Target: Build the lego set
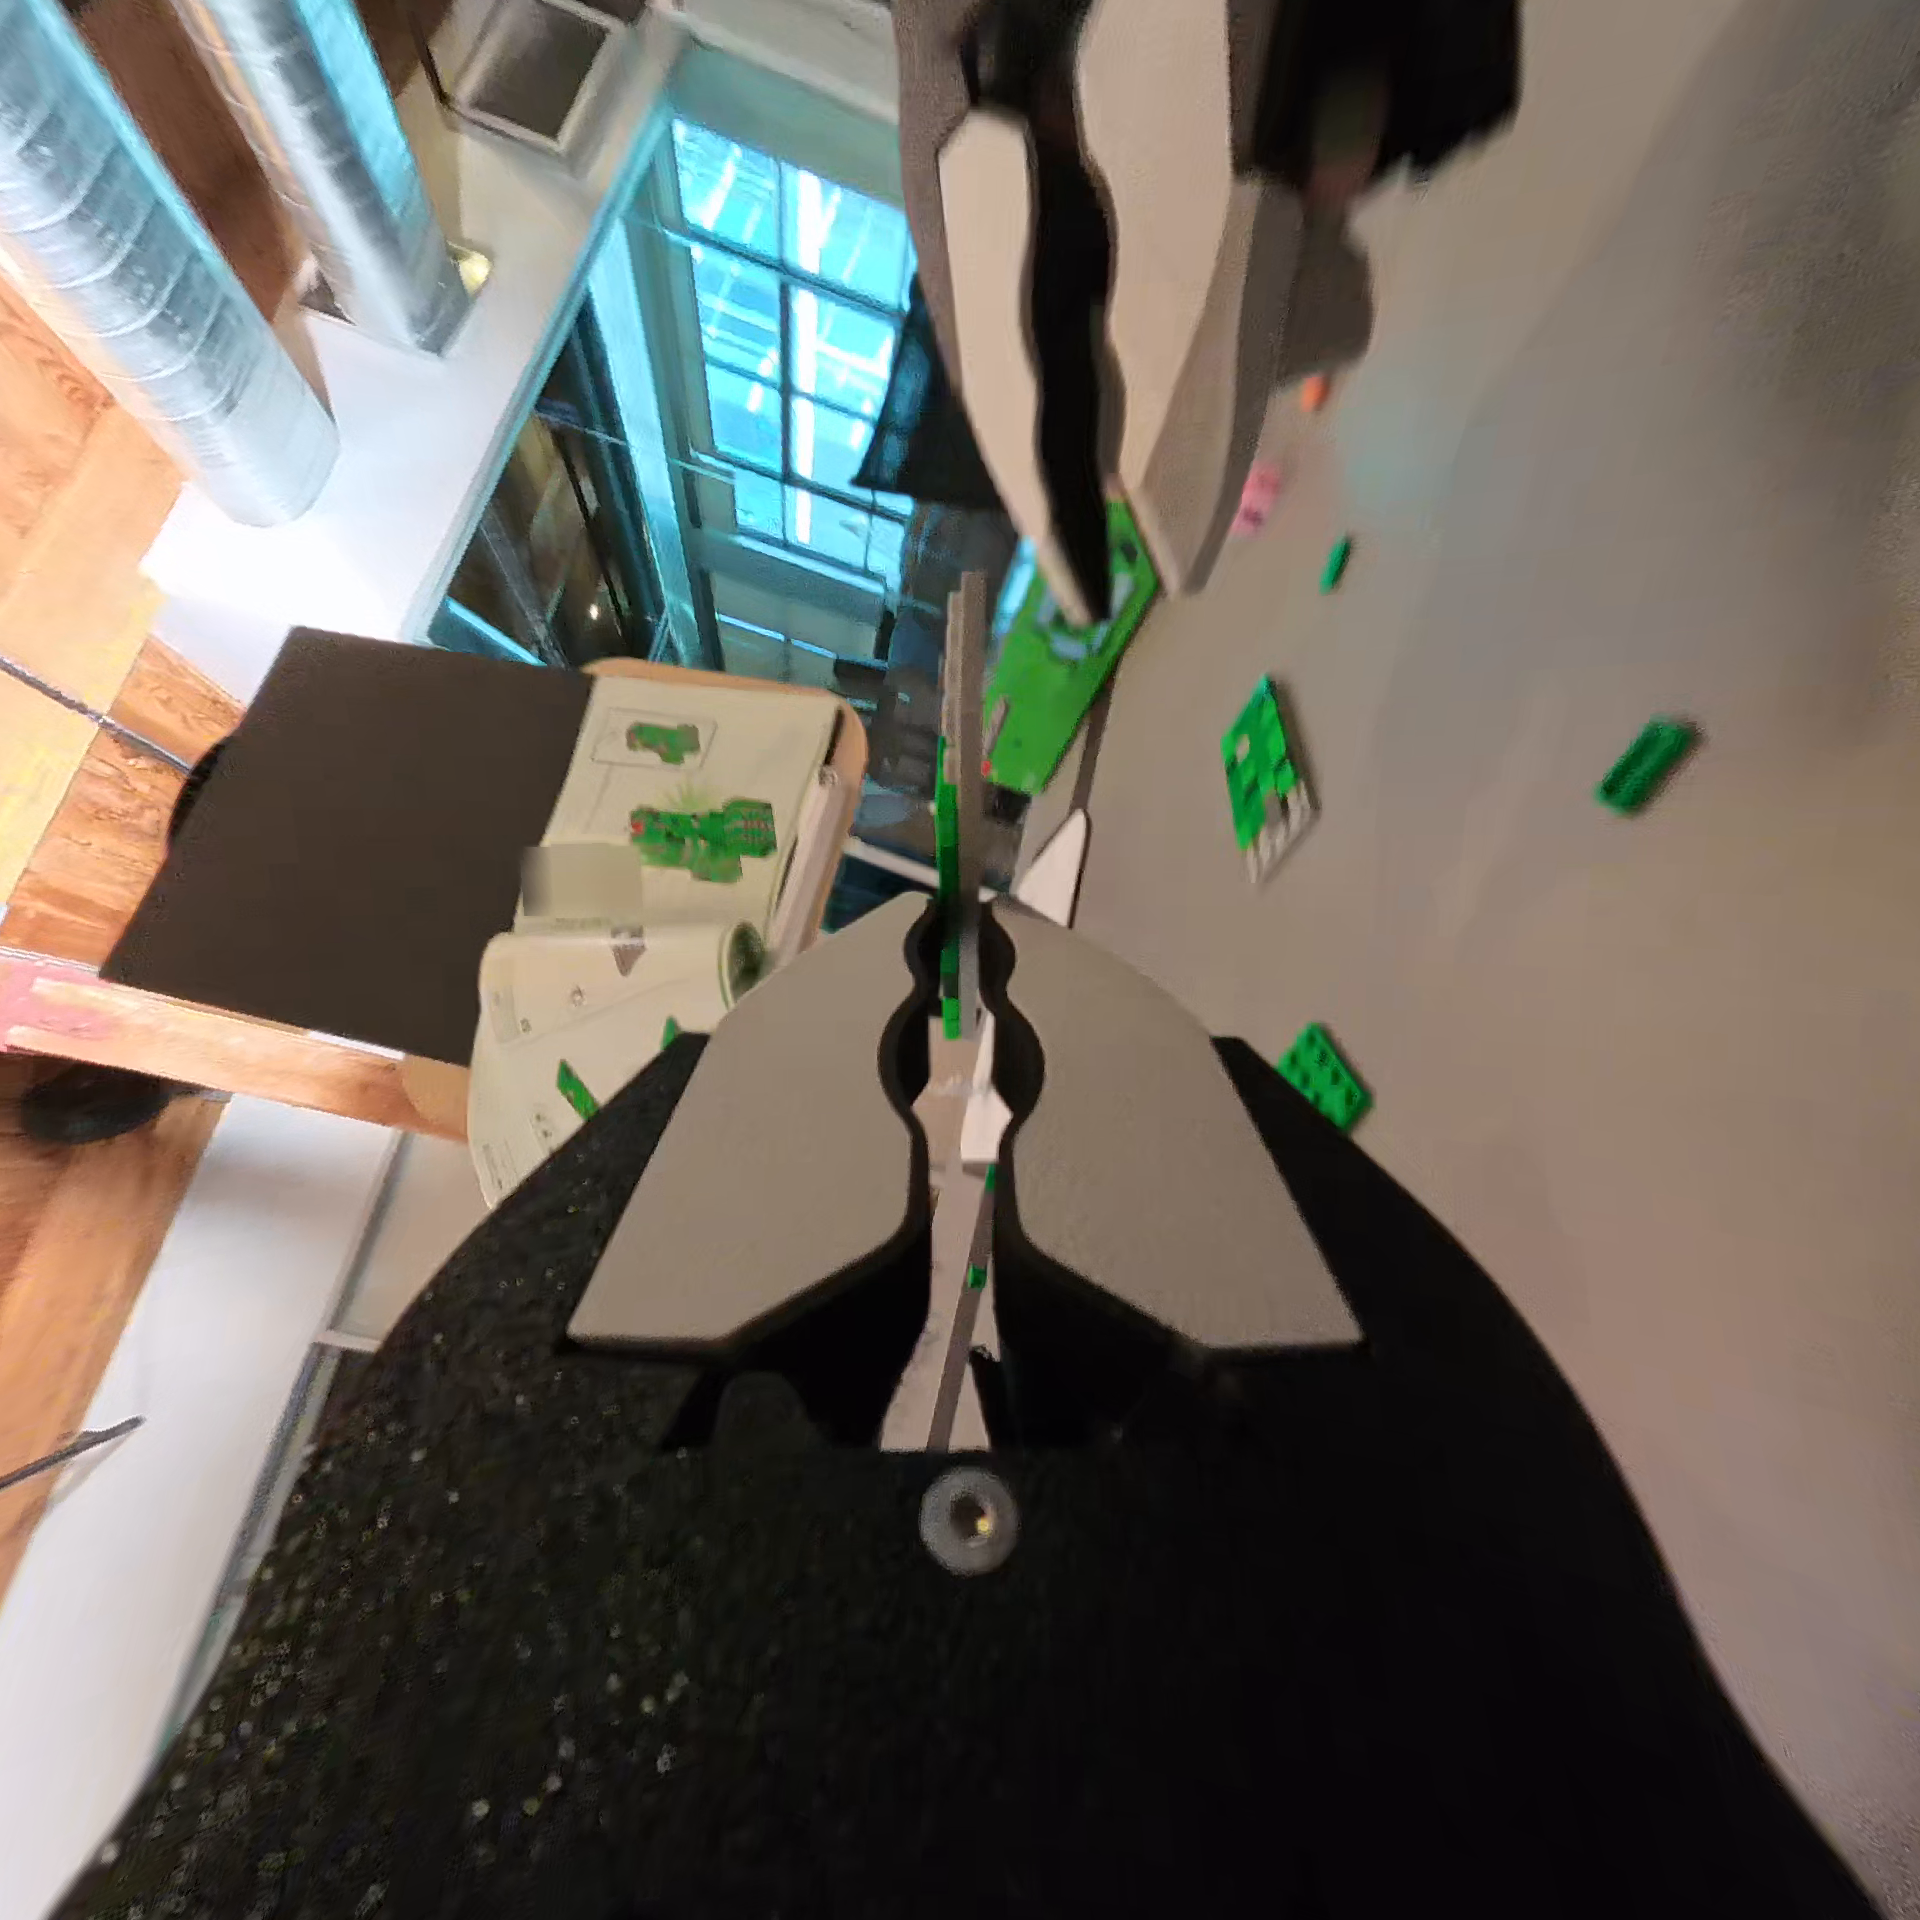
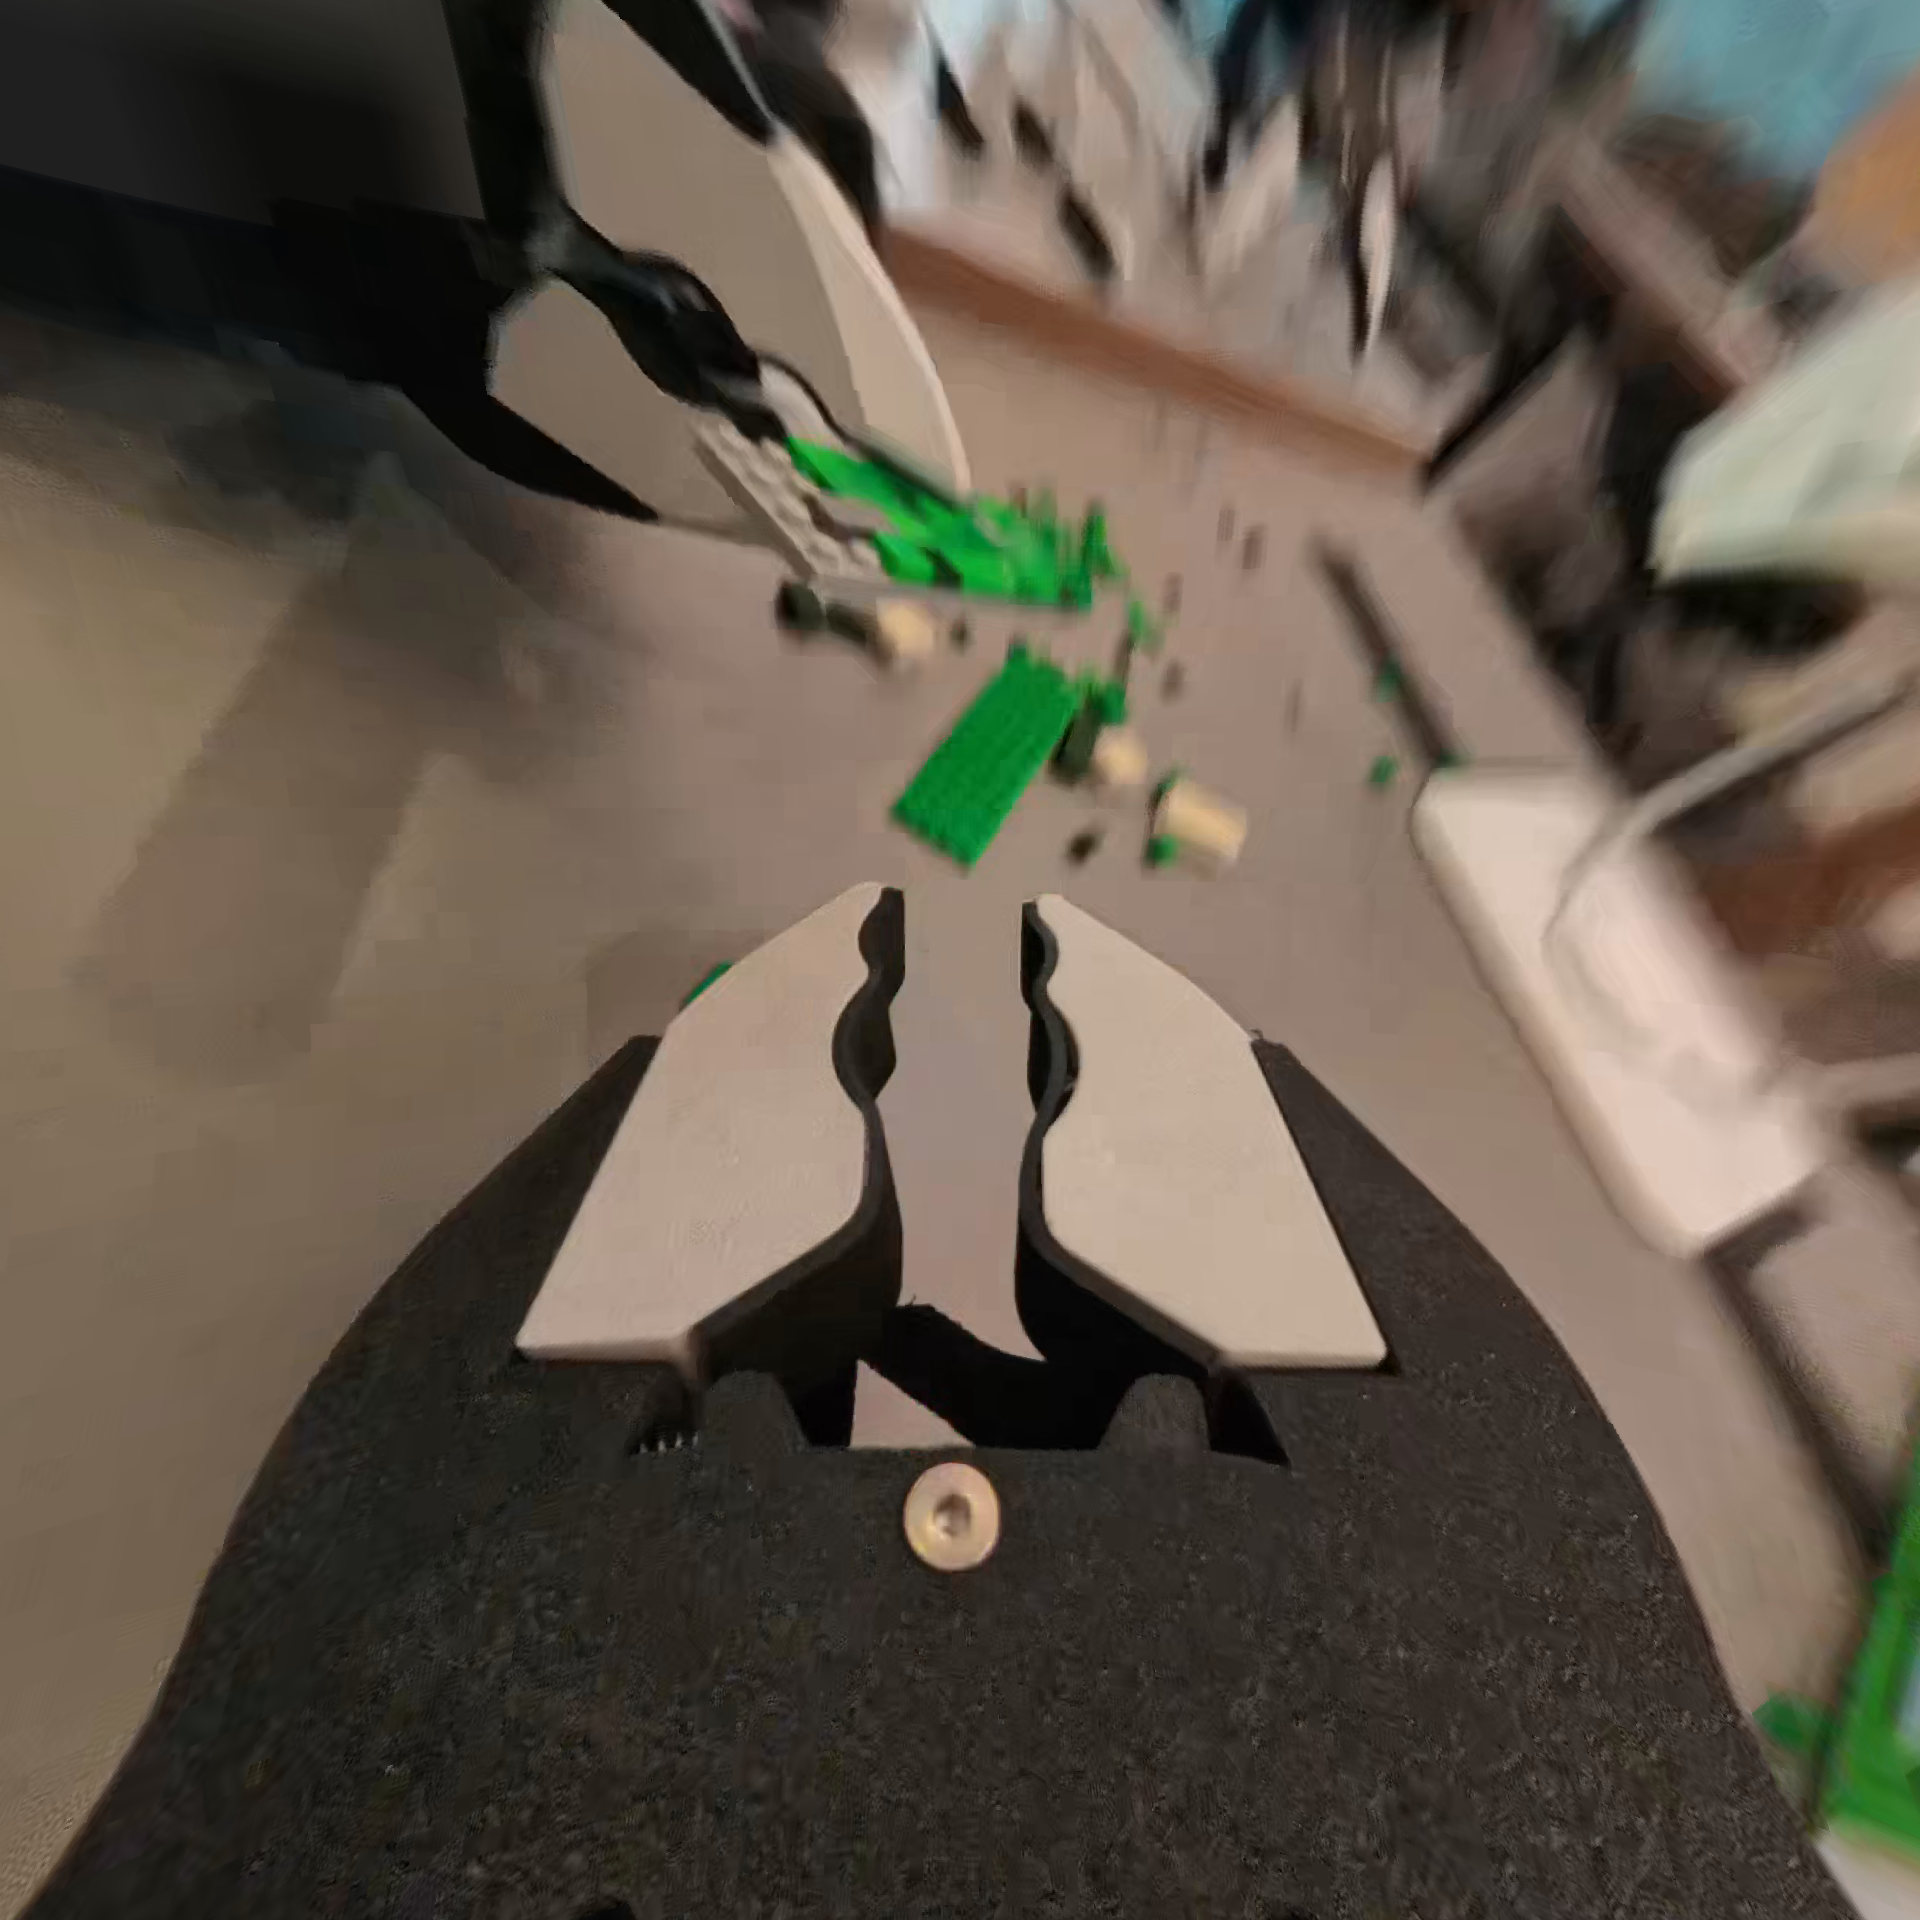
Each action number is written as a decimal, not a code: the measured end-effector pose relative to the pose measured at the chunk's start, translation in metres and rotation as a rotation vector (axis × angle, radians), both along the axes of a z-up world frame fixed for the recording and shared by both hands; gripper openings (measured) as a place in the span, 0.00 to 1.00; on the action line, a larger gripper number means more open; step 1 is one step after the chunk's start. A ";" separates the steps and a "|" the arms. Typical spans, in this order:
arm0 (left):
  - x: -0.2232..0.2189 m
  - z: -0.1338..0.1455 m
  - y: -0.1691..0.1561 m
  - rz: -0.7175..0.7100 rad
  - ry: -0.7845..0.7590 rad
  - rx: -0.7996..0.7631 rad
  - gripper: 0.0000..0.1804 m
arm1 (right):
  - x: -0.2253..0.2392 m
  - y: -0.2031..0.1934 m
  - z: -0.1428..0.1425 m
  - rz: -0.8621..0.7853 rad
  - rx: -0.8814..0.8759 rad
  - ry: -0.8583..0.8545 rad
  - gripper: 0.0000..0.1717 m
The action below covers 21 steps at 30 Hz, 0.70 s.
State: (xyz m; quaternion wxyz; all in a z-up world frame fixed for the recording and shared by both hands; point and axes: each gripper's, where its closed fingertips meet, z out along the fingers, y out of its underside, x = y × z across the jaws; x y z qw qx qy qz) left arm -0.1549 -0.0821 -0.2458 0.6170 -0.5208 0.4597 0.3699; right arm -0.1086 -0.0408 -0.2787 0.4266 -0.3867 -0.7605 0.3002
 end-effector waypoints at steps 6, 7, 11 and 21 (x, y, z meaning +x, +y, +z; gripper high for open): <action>-0.018 -0.031 0.013 0.026 0.107 -0.031 0.03 | 0.013 -0.026 -0.057 -0.261 -0.299 -0.263 0.11; -0.020 -0.032 0.015 0.026 0.085 -0.041 0.03 | 0.012 -0.026 -0.060 -0.292 -0.286 -0.266 0.11; -0.028 -0.029 0.013 0.043 0.021 -0.040 0.03 | 0.011 -0.033 -0.075 -0.349 -0.267 -0.337 0.11; -0.020 -0.029 0.004 -0.023 0.030 -0.051 0.03 | 0.002 -0.031 -0.076 -0.382 -0.121 -0.426 0.04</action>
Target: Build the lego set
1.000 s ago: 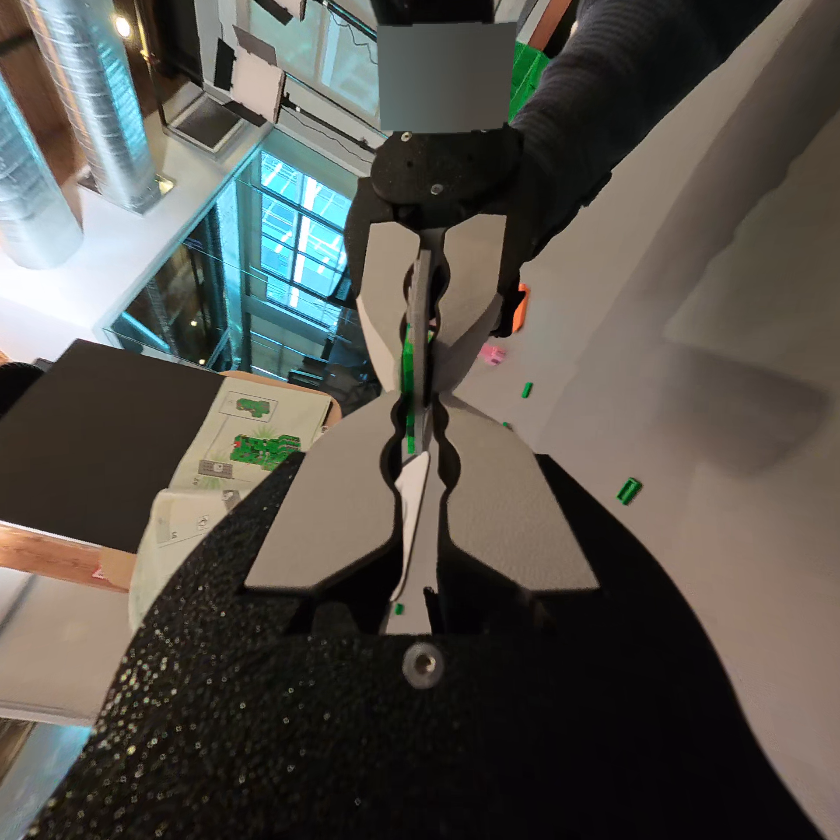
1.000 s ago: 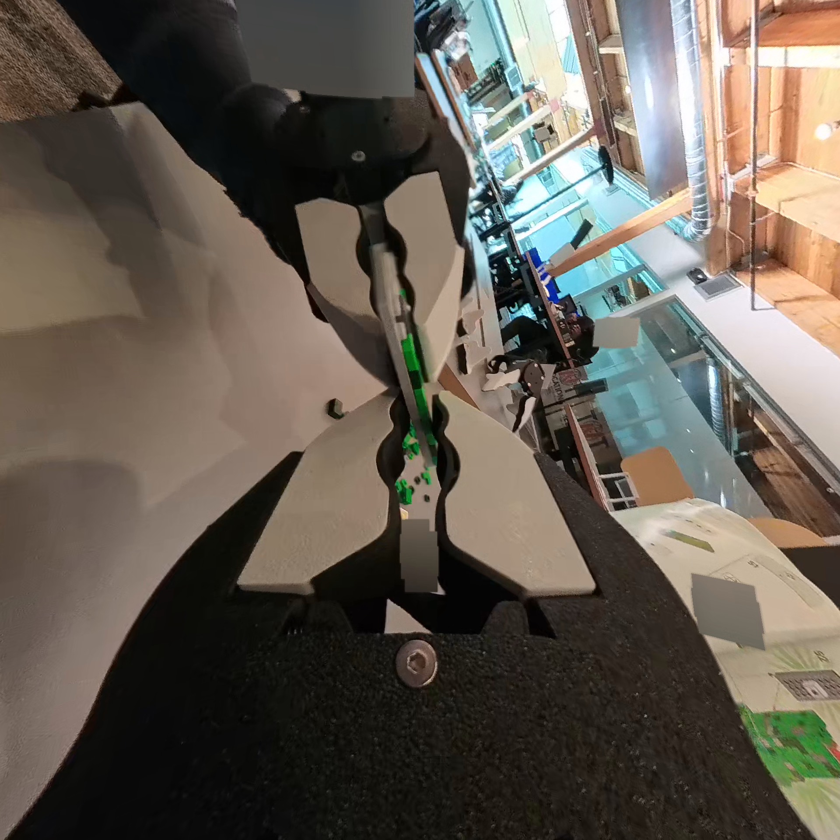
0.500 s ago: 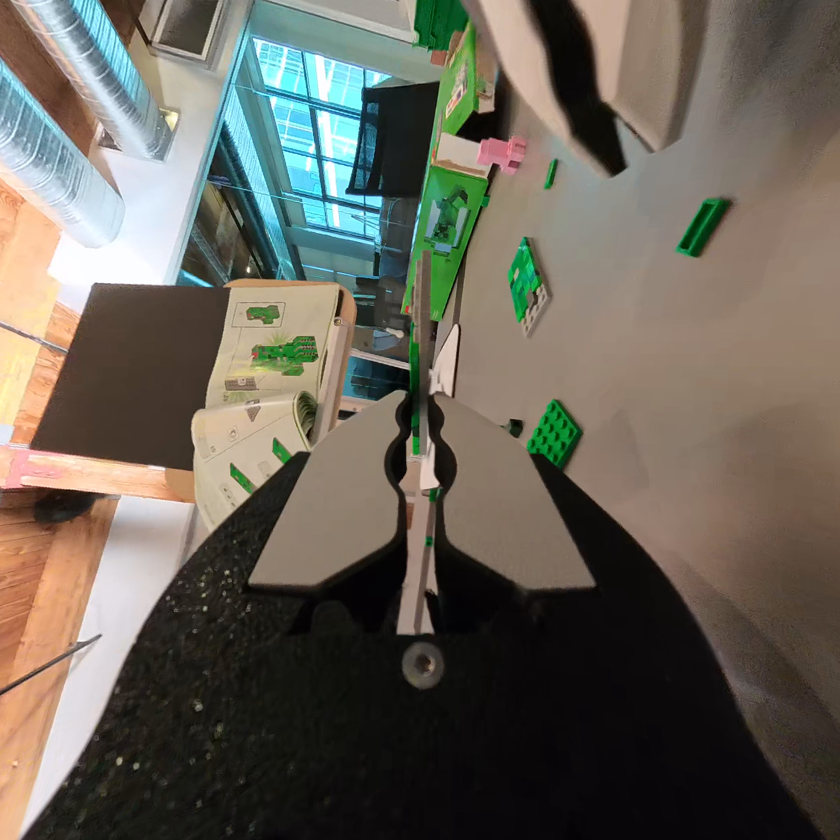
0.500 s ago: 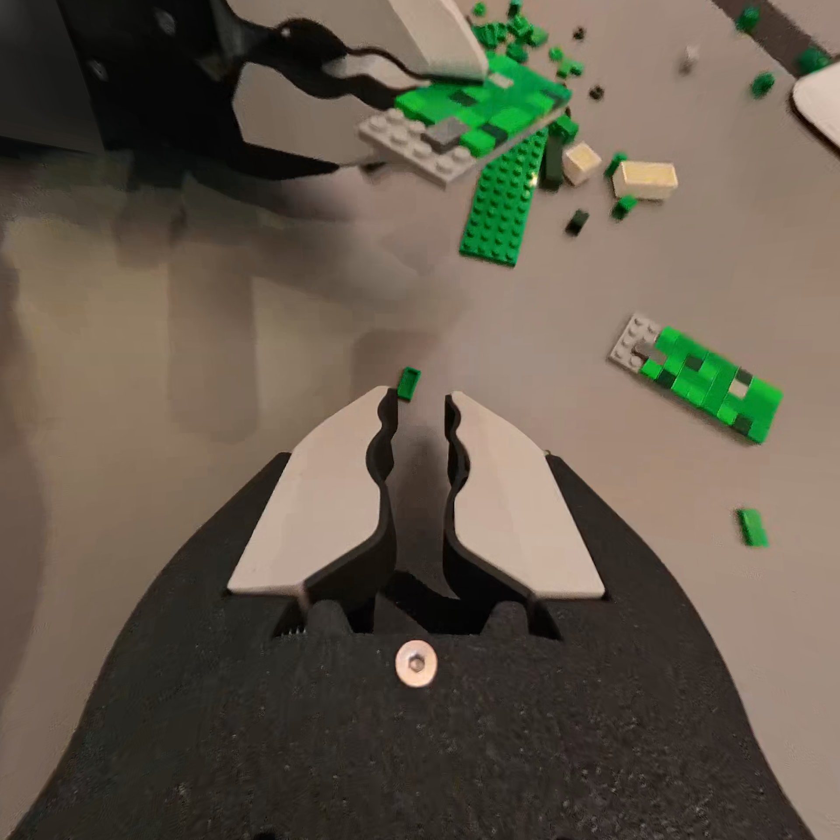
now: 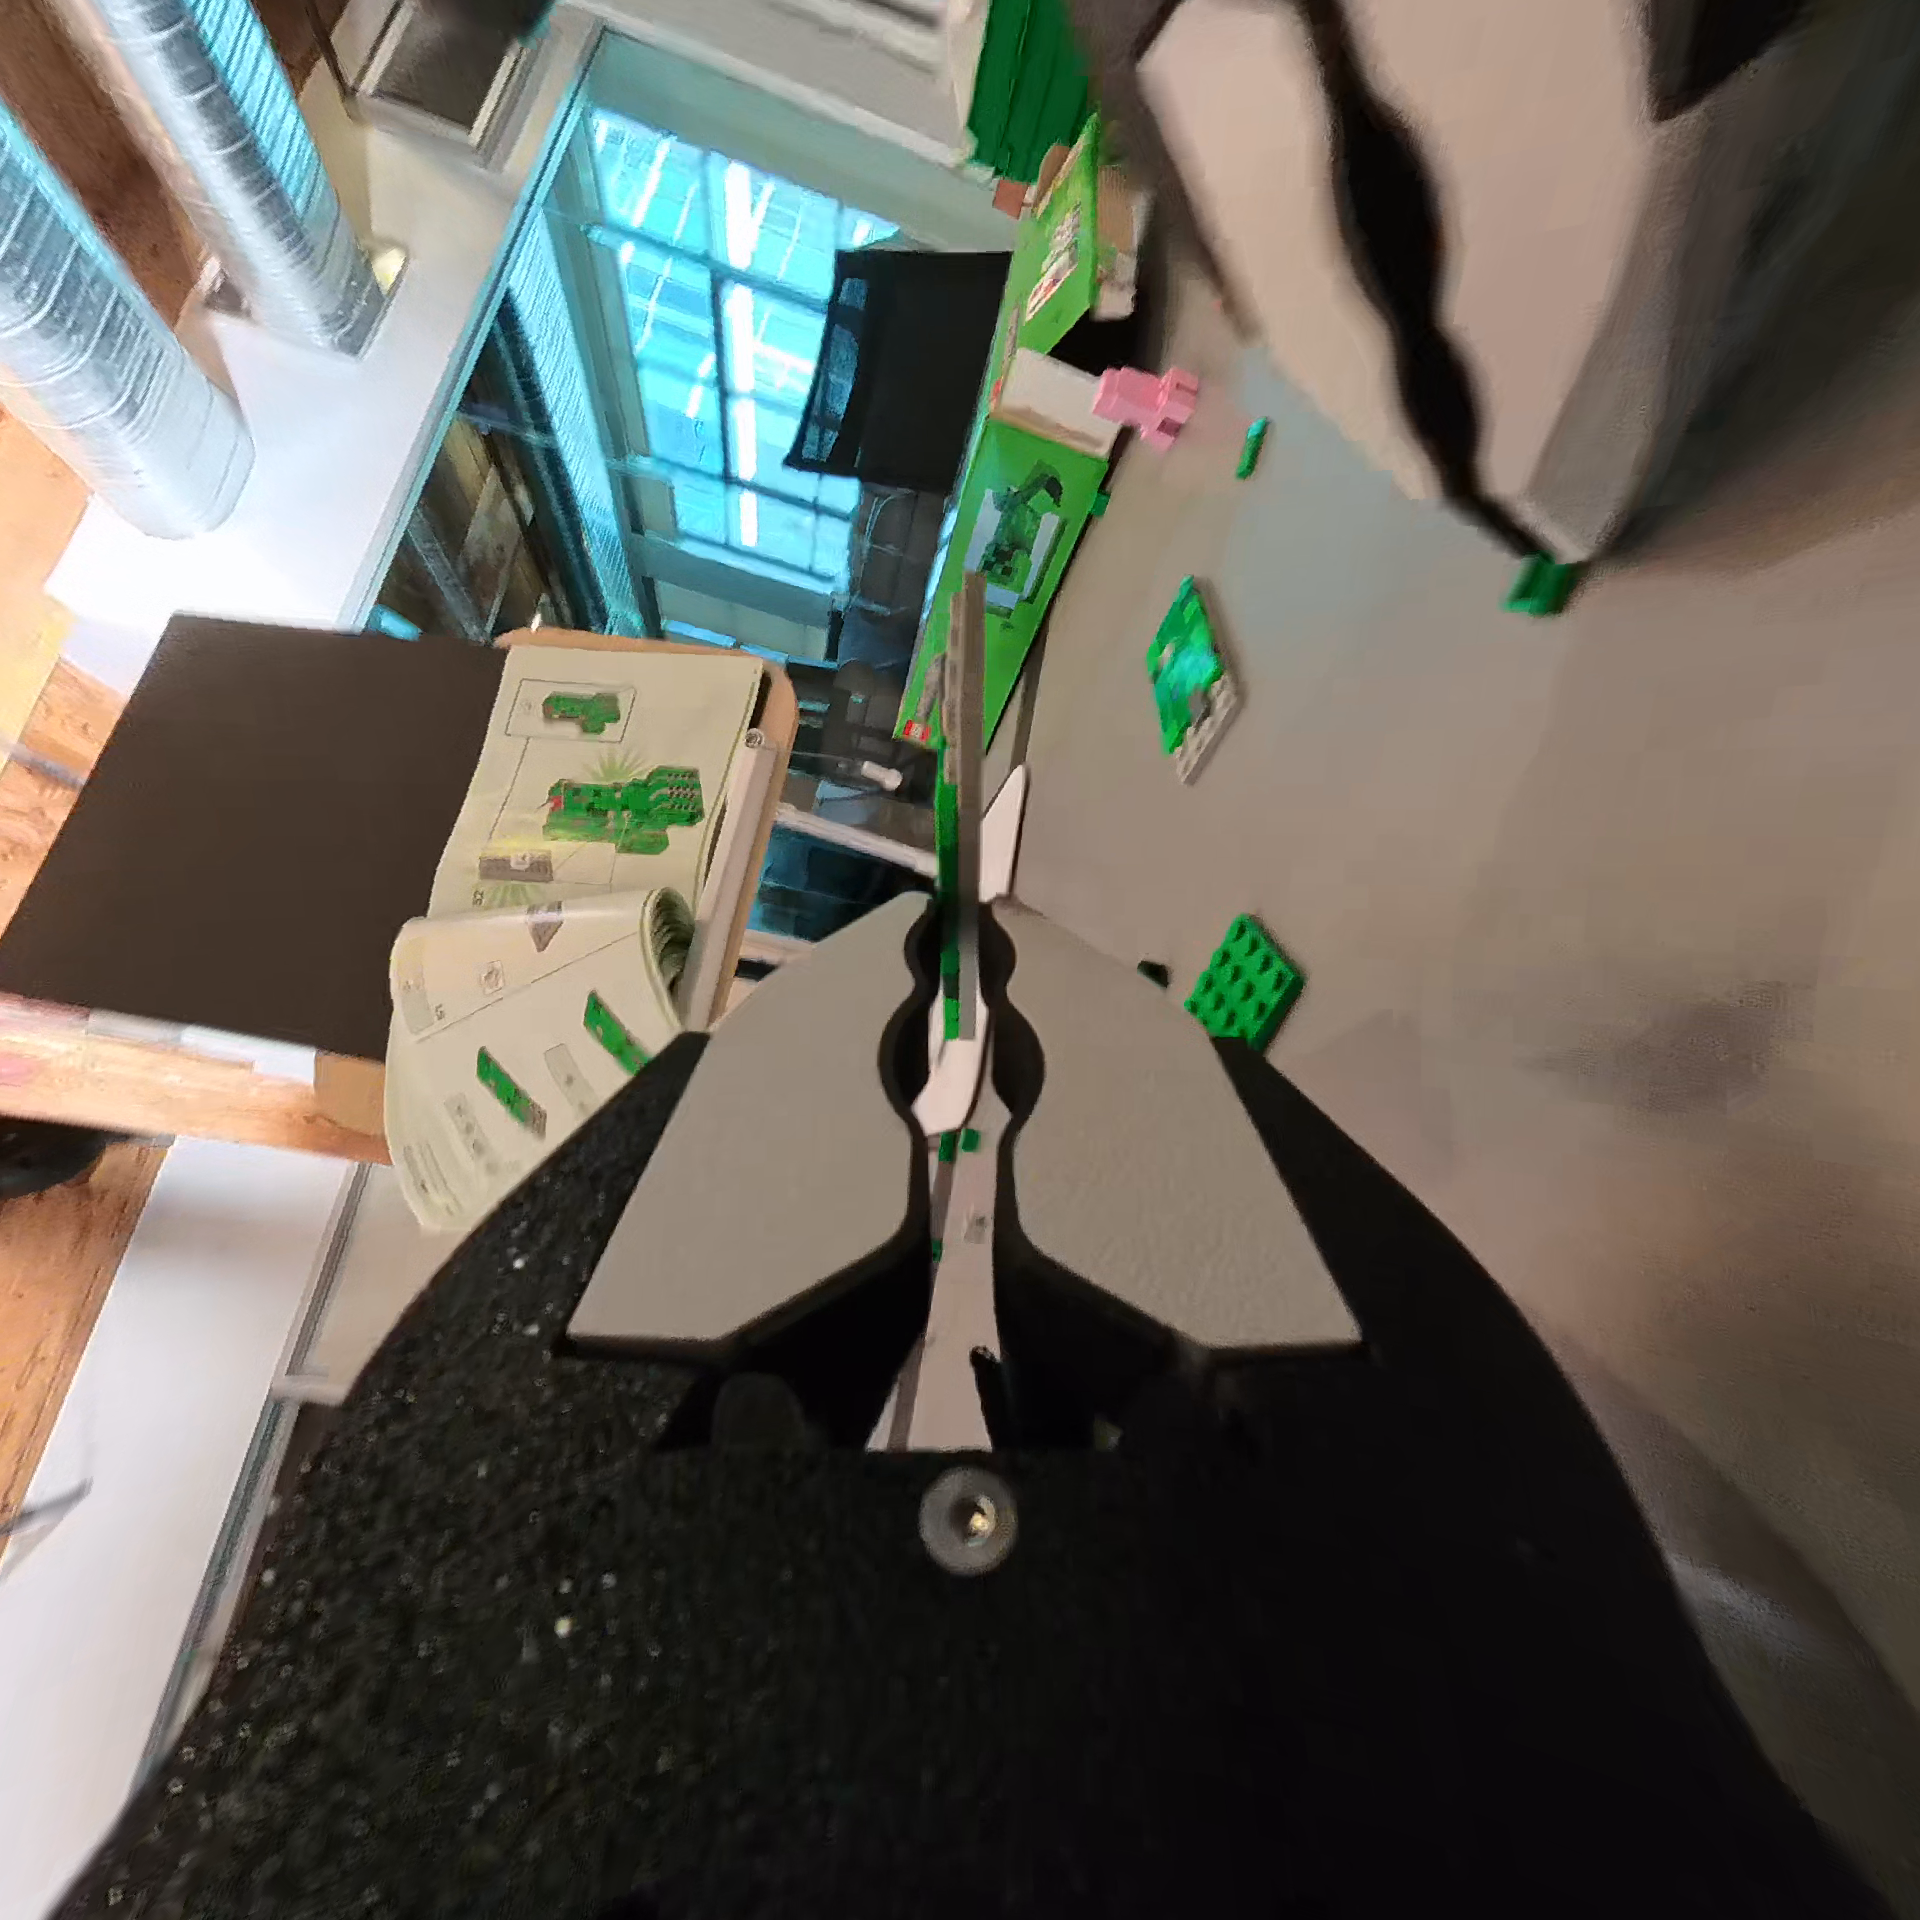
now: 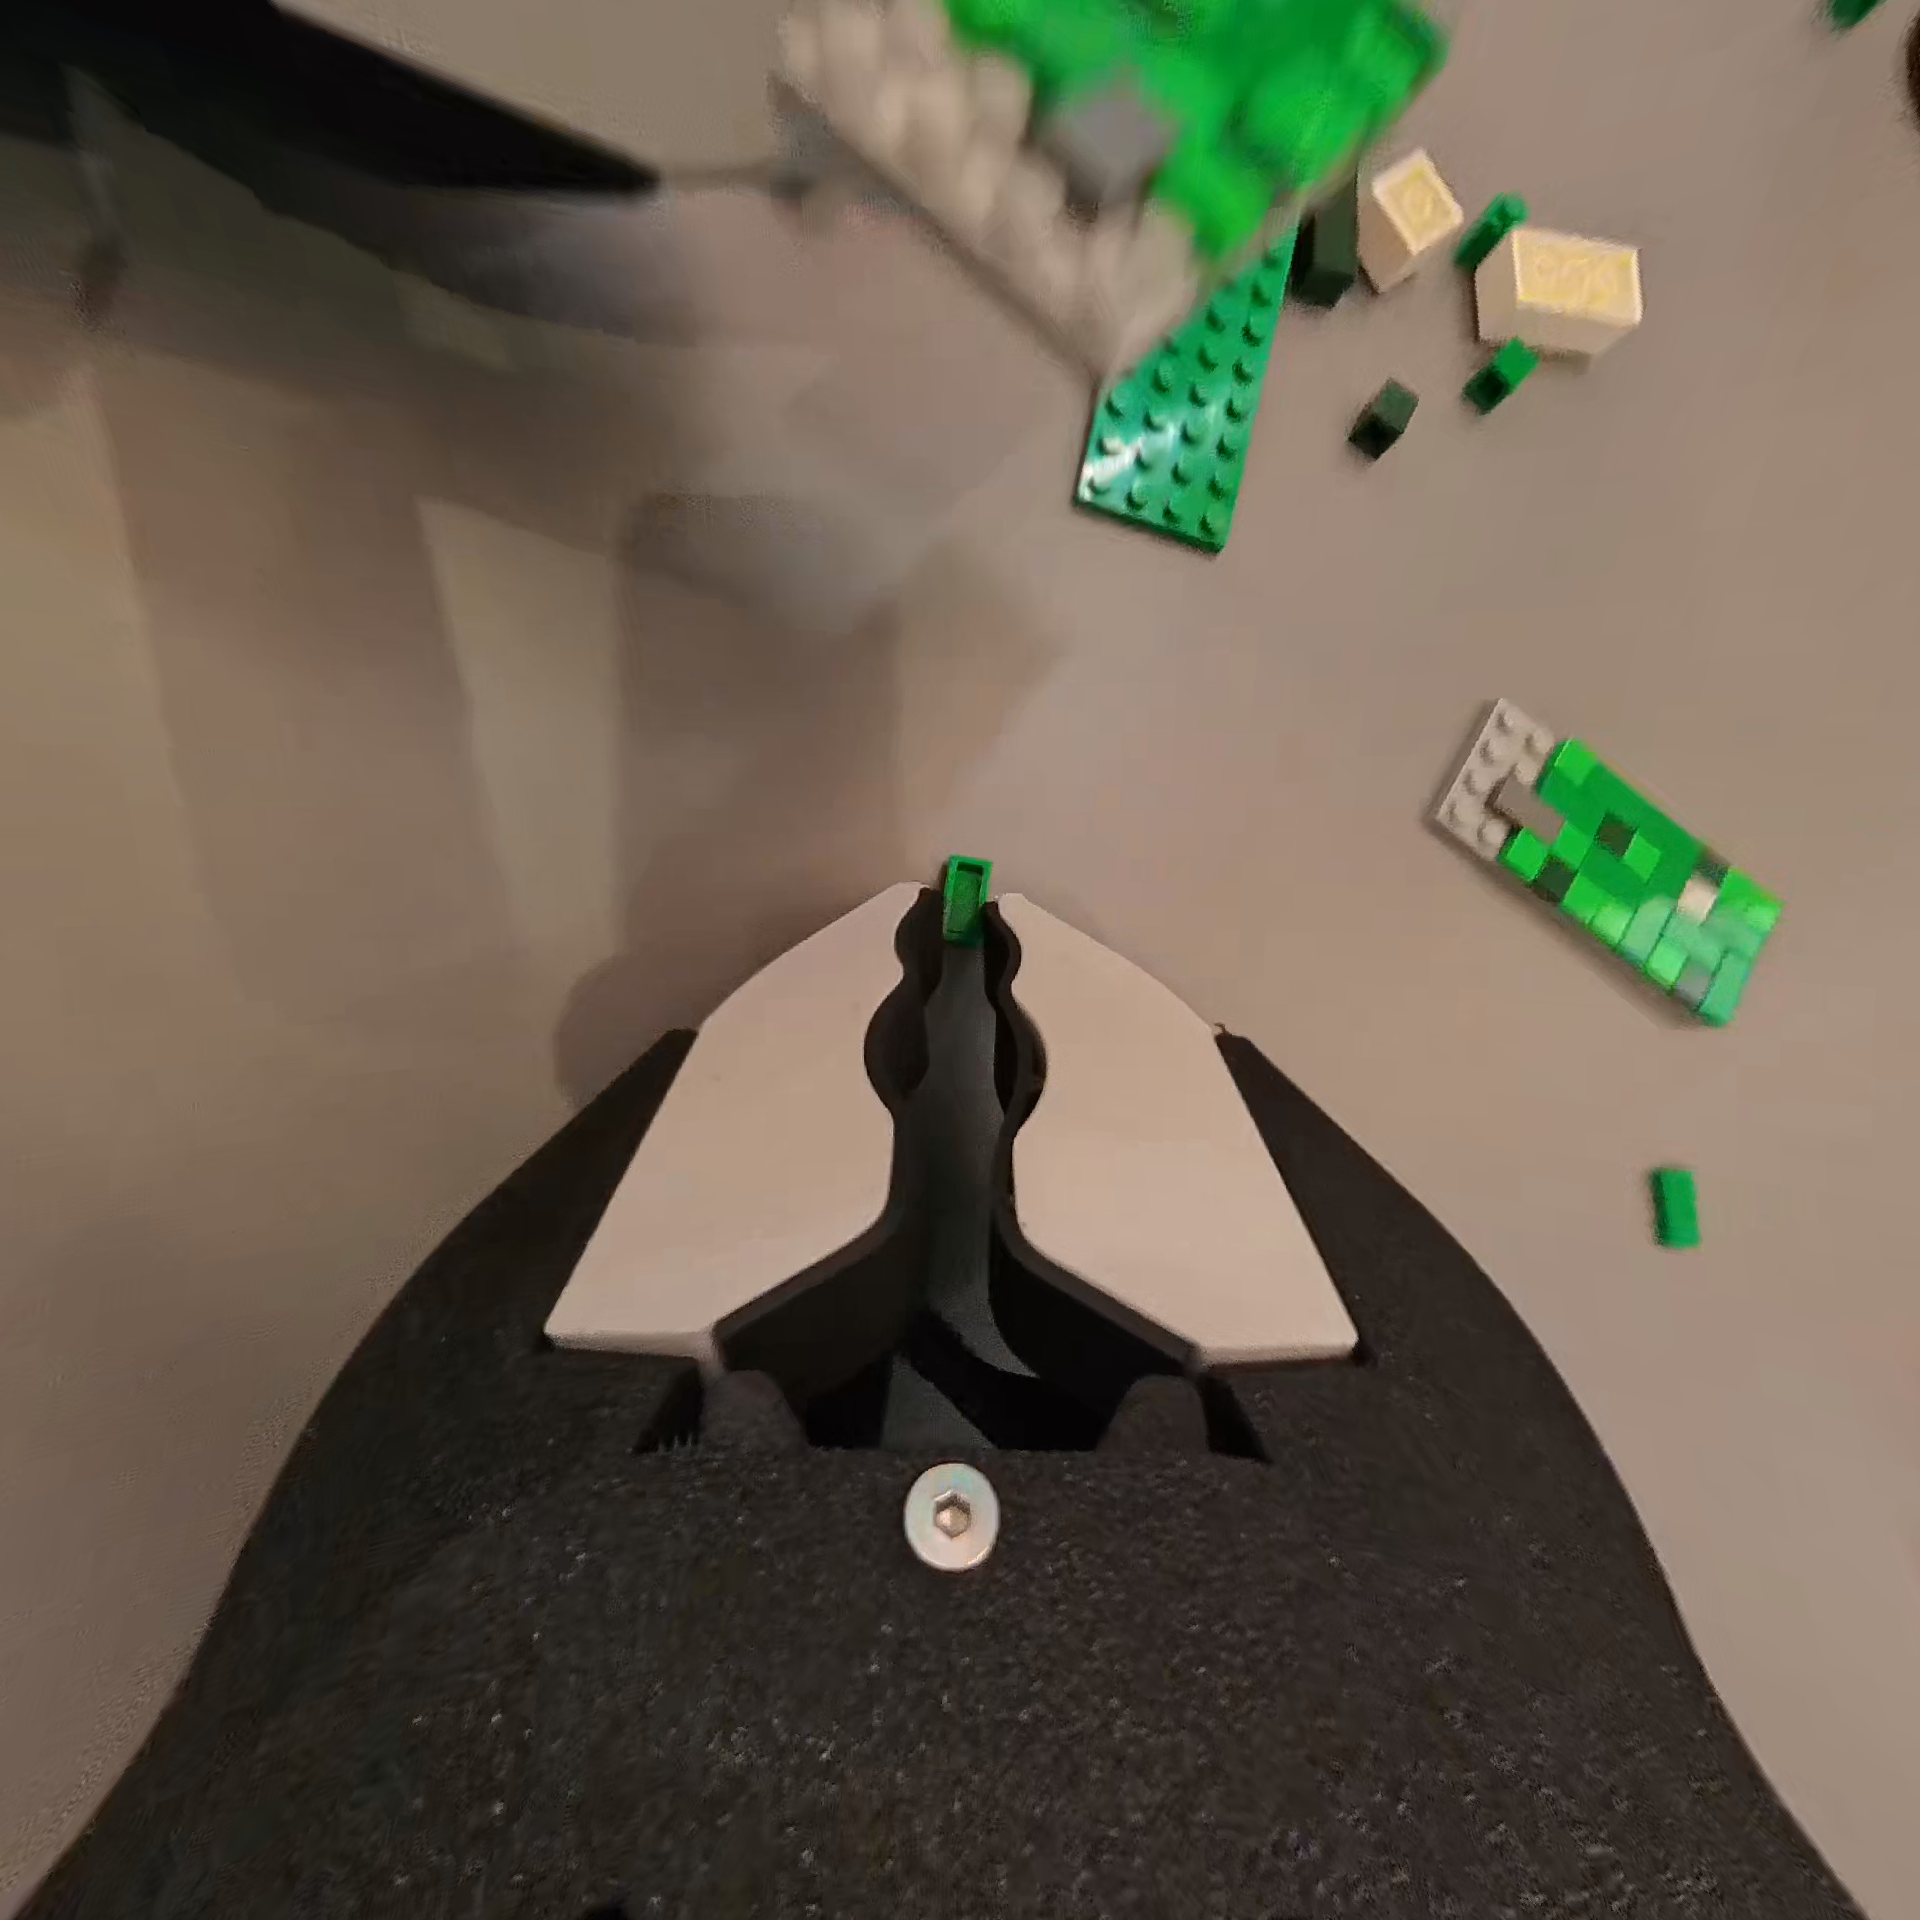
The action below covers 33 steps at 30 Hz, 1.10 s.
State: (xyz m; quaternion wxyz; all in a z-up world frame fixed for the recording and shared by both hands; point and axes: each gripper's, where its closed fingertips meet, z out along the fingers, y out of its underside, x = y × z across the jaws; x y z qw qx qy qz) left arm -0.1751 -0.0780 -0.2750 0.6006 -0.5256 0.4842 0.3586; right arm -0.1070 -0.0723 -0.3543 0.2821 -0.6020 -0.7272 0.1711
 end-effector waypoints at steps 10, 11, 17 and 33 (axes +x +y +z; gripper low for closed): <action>0.027 -0.017 -0.006 -0.085 0.168 -0.049 0.03 | -0.006 -0.008 0.042 0.335 0.017 0.009 0.04; 0.026 -0.019 -0.005 -0.084 0.169 -0.059 0.03 | -0.006 -0.009 0.044 0.347 0.023 0.013 0.04; 0.028 -0.024 -0.005 -0.088 0.199 -0.081 0.03 | -0.002 -0.012 0.049 0.402 0.044 0.034 0.04; 0.039 -0.038 -0.006 -0.122 0.240 -0.150 0.03 | -0.002 -0.019 0.057 0.452 -0.026 0.069 0.00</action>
